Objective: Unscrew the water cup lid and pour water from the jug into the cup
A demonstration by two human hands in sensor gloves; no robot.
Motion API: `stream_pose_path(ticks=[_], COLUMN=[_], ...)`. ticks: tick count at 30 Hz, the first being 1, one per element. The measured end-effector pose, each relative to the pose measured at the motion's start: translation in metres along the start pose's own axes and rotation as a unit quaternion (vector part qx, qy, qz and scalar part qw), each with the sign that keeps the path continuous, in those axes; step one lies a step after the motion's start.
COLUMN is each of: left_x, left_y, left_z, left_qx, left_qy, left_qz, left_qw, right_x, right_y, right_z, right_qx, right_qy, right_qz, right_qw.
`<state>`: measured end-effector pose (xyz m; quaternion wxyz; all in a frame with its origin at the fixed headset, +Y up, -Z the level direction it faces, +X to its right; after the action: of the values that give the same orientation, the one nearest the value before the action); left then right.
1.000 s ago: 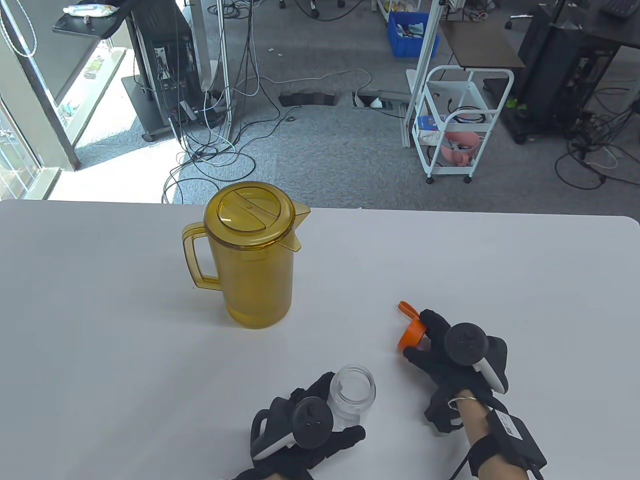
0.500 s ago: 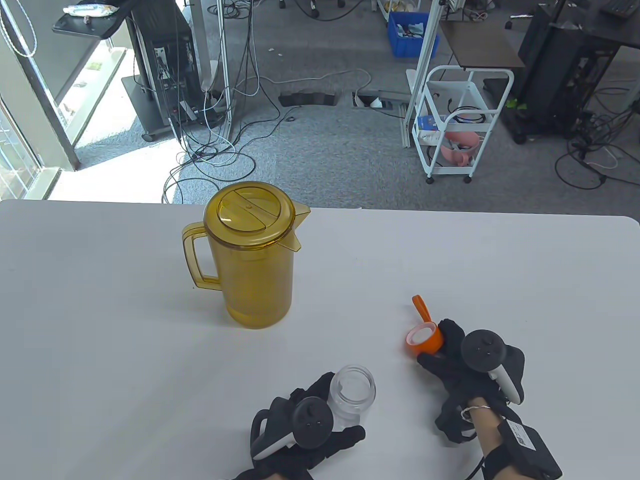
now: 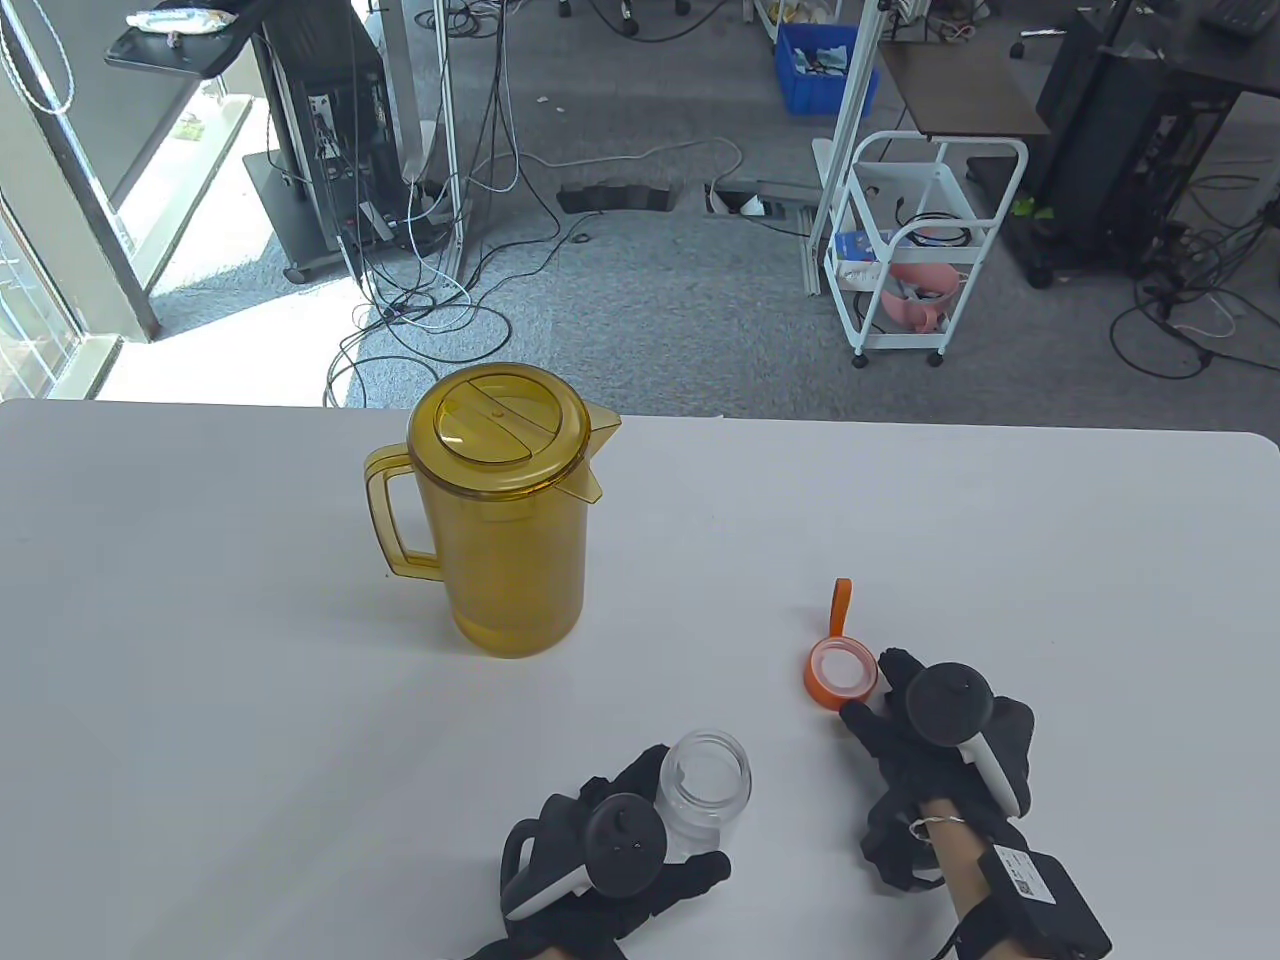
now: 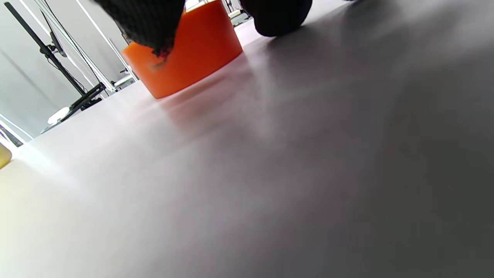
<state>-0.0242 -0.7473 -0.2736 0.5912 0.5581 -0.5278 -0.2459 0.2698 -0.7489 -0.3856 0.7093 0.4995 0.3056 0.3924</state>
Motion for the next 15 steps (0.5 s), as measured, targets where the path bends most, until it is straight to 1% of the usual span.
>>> stream_pose_path(ticks=[2, 5, 6, 7, 8, 9, 10, 11, 12, 13, 14, 15], left_x=[0.0, 0.0, 0.0, 0.0, 0.0, 0.0, 0.0, 0.0, 0.0, 0.0, 0.0, 0.0], left_y=[0.0, 0.0, 0.0, 0.0, 0.0, 0.0, 0.0, 0.0, 0.0, 0.0, 0.0, 0.0], left_z=[0.0, 0.0, 0.0, 0.0, 0.0, 0.0, 0.0, 0.0, 0.0, 0.0, 0.0, 0.0], left_qx=[0.0, 0.0, 0.0, 0.0, 0.0, 0.0, 0.0, 0.0, 0.0, 0.0, 0.0, 0.0], left_qy=[0.0, 0.0, 0.0, 0.0, 0.0, 0.0, 0.0, 0.0, 0.0, 0.0, 0.0, 0.0], left_qz=[0.0, 0.0, 0.0, 0.0, 0.0, 0.0, 0.0, 0.0, 0.0, 0.0, 0.001, 0.001], left_qw=[1.0, 1.0, 1.0, 1.0, 1.0, 1.0, 1.0, 1.0, 1.0, 1.0, 1.0, 1.0], right_x=[0.012, 0.037, 0.047, 0.051, 0.056, 0.057, 0.054, 0.044, 0.035, 0.022, 0.011, 0.001], right_y=[0.004, 0.018, 0.028, 0.036, 0.051, 0.061, 0.075, 0.088, 0.096, 0.106, 0.114, 0.122], right_z=[-0.006, -0.027, -0.039, -0.047, -0.061, -0.068, -0.075, -0.081, -0.084, -0.088, -0.09, -0.092], right_qx=[0.023, 0.082, 0.126, 0.161, 0.228, 0.265, 0.304, 0.325, 0.339, 0.354, 0.363, 0.364], right_qy=[-0.016, -0.084, -0.119, -0.14, -0.175, -0.193, -0.215, -0.228, -0.23, -0.23, -0.226, -0.224], right_qz=[0.025, 0.031, 0.026, 0.018, 0.0, -0.014, -0.036, -0.069, -0.099, -0.132, -0.149, -0.156], right_qw=[0.999, 0.993, 0.985, 0.977, 0.958, 0.945, 0.927, 0.915, 0.907, 0.897, 0.892, 0.89])
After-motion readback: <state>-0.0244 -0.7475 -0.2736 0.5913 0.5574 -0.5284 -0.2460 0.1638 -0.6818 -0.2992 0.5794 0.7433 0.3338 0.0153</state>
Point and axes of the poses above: the tracker on the back of each hand, its own z axis roughly to the little-finger side, its own y axis roughly from the fingertips to the wrist, x = y × z, the point moved 5 cm from there along -y, roughly from the wrist to the fingertips, and after that the axes turned 10 degrees about -x, right-handed, at the moved point
